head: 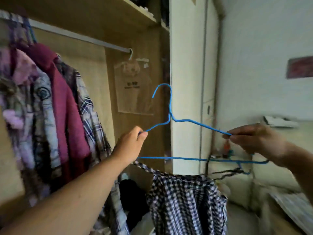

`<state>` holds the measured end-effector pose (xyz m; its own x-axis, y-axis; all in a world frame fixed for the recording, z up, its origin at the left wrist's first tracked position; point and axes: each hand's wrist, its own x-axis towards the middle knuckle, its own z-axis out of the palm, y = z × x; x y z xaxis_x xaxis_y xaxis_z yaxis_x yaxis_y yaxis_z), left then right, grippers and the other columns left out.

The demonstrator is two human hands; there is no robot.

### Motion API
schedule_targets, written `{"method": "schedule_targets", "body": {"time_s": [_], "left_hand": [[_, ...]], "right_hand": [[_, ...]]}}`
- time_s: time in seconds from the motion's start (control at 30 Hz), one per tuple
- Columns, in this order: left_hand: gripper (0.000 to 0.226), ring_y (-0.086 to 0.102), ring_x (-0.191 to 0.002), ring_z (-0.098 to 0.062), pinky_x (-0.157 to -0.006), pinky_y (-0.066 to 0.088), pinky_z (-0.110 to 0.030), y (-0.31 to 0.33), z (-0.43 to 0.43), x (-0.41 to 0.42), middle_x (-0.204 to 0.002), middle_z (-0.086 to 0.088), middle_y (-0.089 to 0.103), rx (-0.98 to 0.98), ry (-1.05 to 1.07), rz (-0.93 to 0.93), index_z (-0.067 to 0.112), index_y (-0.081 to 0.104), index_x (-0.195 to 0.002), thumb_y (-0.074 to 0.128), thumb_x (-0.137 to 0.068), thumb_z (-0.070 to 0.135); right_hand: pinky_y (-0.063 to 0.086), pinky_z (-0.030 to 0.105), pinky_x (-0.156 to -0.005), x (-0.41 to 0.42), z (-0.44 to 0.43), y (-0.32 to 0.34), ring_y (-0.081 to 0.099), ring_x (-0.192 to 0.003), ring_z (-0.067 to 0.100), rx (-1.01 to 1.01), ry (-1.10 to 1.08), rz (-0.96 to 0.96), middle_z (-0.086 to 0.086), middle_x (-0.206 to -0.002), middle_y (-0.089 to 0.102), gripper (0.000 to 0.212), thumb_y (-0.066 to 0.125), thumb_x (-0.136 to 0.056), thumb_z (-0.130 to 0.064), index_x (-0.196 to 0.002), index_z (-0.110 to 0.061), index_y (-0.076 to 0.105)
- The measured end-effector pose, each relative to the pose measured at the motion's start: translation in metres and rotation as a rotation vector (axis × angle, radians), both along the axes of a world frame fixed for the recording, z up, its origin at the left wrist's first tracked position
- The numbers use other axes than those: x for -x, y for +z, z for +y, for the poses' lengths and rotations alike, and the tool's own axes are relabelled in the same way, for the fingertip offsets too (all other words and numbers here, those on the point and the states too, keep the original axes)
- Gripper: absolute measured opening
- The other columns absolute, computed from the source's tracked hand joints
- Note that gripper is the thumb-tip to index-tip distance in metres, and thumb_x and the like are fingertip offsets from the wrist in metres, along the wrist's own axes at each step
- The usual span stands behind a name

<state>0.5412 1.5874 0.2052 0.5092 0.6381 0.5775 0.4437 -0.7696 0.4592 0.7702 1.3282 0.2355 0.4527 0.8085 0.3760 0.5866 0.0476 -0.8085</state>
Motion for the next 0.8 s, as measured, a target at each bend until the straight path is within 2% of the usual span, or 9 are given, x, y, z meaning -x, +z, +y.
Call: {"method": "schedule_targets", "body": {"time_s": [0.07, 0.17, 0.23, 0.33, 0.43, 0.57, 0.63, 0.73, 0.8], "left_hand": [[0.016, 0.053, -0.068, -0.025, -0.056, 0.029, -0.034, -0.029, -0.009, 0.001, -0.065, 0.003, 0.052, 0.018, -0.115, 0.030, 0.024, 0.051, -0.083, 0.048, -0.096, 0.032], [0.018, 0.049, -0.062, -0.014, -0.054, 0.032, -0.029, -0.071, -0.025, 0.008, -0.064, 0.007, 0.051, 0.050, -0.301, 0.050, 0.026, 0.050, -0.077, 0.052, -0.094, 0.028], [0.015, 0.055, -0.070, -0.018, -0.062, 0.040, -0.031, -0.099, -0.031, 0.012, -0.070, 0.006, 0.056, 0.079, -0.398, 0.094, 0.024, 0.054, -0.078, 0.055, -0.093, 0.024], [0.014, 0.060, -0.085, -0.032, -0.081, 0.047, -0.046, -0.142, -0.052, 0.024, -0.082, -0.007, 0.064, 0.176, -0.525, 0.225, 0.022, 0.056, -0.078, 0.057, -0.092, 0.018], [0.023, 0.060, -0.083, -0.040, -0.075, 0.048, -0.046, -0.176, -0.085, 0.037, -0.082, -0.017, 0.063, 0.244, -0.604, 0.255, 0.027, 0.051, -0.074, 0.059, -0.089, 0.013], [0.007, 0.061, -0.092, -0.031, -0.079, 0.046, -0.038, -0.197, -0.150, 0.048, -0.090, -0.008, 0.067, 0.195, -0.757, 0.310, 0.026, 0.063, -0.085, 0.059, -0.091, 0.025], [0.011, 0.060, -0.096, -0.026, -0.082, 0.043, -0.034, -0.201, -0.194, 0.049, -0.097, -0.002, 0.068, 0.150, -0.802, 0.340, 0.027, 0.066, -0.094, 0.056, -0.092, 0.032], [0.016, 0.058, -0.105, -0.026, -0.092, 0.042, -0.042, -0.210, -0.260, 0.050, -0.105, -0.002, 0.066, 0.073, -0.921, 0.393, 0.027, 0.067, -0.099, 0.053, -0.094, 0.033], [0.016, 0.057, -0.107, -0.027, -0.093, 0.041, -0.043, -0.223, -0.307, 0.051, -0.107, -0.003, 0.066, 0.060, -1.024, 0.434, 0.027, 0.067, -0.099, 0.052, -0.094, 0.031]], "right_hand": [[0.029, 0.023, -0.045, 0.020, -0.031, -0.026, 0.038, -0.046, 0.014, 0.079, -0.164, -0.066, 0.003, -0.050, 0.047, 0.016, 0.064, -0.085, -0.007, -0.080, -0.018, 0.075], [0.035, 0.020, -0.047, 0.065, -0.073, -0.075, 0.044, -0.044, 0.008, 0.143, -0.383, -0.049, -0.001, -0.050, 0.054, 0.014, 0.061, -0.087, -0.004, -0.083, -0.013, 0.071], [0.031, 0.013, -0.040, 0.100, -0.101, -0.110, 0.040, -0.038, 0.001, 0.193, -0.472, 0.021, -0.006, -0.047, 0.052, 0.014, 0.056, -0.090, 0.001, -0.088, -0.004, 0.068], [0.030, 0.021, -0.042, 0.156, -0.146, -0.166, 0.039, -0.047, 0.011, 0.268, -0.649, 0.091, 0.001, -0.058, 0.051, 0.015, 0.055, -0.092, -0.005, -0.097, -0.007, 0.069], [0.029, 0.014, -0.038, 0.211, -0.187, -0.206, 0.037, -0.038, 0.004, 0.296, -0.755, 0.166, -0.004, -0.054, 0.051, 0.018, 0.055, -0.093, -0.010, -0.093, -0.021, 0.069], [0.032, 0.019, -0.044, 0.286, -0.256, -0.240, 0.039, -0.041, 0.004, 0.310, -0.952, 0.263, -0.007, -0.049, 0.052, 0.019, 0.057, -0.091, -0.016, -0.088, -0.027, 0.071], [0.031, 0.019, -0.045, 0.322, -0.294, -0.256, 0.038, -0.041, 0.004, 0.286, -1.075, 0.332, -0.008, -0.046, 0.052, 0.018, 0.057, -0.091, -0.016, -0.087, -0.026, 0.072], [0.031, 0.014, -0.042, 0.374, -0.346, -0.280, 0.037, -0.039, 0.002, 0.206, -1.230, 0.444, -0.010, -0.041, 0.048, 0.019, 0.057, -0.091, -0.011, -0.089, -0.020, 0.073], [0.035, 0.022, -0.052, 0.409, -0.382, -0.295, 0.043, -0.049, 0.008, 0.160, -1.318, 0.508, -0.008, -0.048, 0.051, 0.018, 0.058, -0.090, -0.009, -0.088, -0.019, 0.073]]}}
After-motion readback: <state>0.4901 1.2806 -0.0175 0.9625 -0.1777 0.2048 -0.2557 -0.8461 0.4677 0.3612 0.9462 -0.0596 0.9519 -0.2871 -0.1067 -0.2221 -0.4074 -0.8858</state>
